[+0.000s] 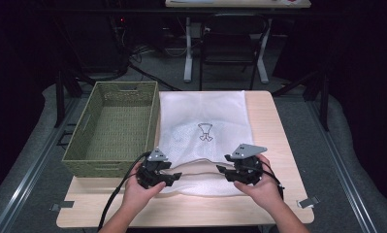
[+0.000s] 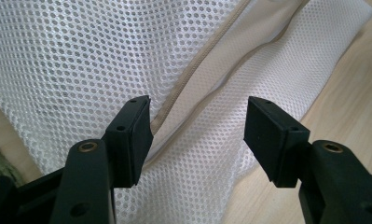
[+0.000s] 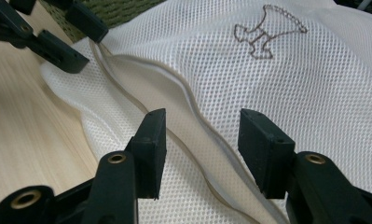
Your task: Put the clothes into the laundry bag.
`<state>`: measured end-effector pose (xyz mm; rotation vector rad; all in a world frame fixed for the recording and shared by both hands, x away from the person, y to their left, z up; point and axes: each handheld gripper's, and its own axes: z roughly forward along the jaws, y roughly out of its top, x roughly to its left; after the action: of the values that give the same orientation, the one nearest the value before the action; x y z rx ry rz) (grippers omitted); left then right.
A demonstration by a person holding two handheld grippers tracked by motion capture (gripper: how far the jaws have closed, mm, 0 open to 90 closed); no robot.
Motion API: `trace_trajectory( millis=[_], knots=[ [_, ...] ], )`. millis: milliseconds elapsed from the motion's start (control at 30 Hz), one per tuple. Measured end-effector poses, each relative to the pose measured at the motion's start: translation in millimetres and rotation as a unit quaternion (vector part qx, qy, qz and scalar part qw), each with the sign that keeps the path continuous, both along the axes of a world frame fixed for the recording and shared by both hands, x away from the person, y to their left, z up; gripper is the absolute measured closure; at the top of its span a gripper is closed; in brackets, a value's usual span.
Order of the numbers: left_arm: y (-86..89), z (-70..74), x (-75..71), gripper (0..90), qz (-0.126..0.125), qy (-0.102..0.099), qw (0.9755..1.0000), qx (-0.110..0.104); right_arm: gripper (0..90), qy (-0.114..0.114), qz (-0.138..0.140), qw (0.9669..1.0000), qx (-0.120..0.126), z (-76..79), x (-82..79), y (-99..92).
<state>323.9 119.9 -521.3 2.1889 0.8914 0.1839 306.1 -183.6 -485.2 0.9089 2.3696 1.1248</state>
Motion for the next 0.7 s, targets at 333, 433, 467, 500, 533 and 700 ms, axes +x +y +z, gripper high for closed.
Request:
trace_trajectory(
  millis=[333,433,467,500,533,700],
  knots=[
    [-2.5,-7.0,0.4,41.0,-0.002,-0.001,0.9999,0.013,50.6,0.004,-0.025,0.9979,0.059,-42.9,-2.4,-8.5],
    [-4.6,-10.1,0.3,41.0,-0.001,-0.002,0.9997,0.024,49.9,0.004,-0.034,0.9968,0.072,-47.3,-1.5,-11.0],
    [-4.6,-10.1,0.3,41.0,-0.001,-0.002,0.9997,0.024,49.9,0.004,-0.034,0.9968,0.072,-47.3,-1.5,-11.0],
    [-5.4,-11.2,0.3,41.1,-0.002,-0.002,0.9996,0.027,49.5,0.000,-0.036,0.9969,0.070,-50.3,-2.1,-11.0],
    [-5.8,-11.8,0.4,41.0,-0.002,-0.003,0.9995,0.031,49.3,0.000,-0.035,0.9970,0.069,-51.3,-2.3,-10.6],
    [-7.5,-14.1,0.5,41.0,-0.004,-0.001,0.9994,0.034,48.4,0.005,-0.021,0.9981,0.058,-58.6,-3.2,-3.1]
  ],
)
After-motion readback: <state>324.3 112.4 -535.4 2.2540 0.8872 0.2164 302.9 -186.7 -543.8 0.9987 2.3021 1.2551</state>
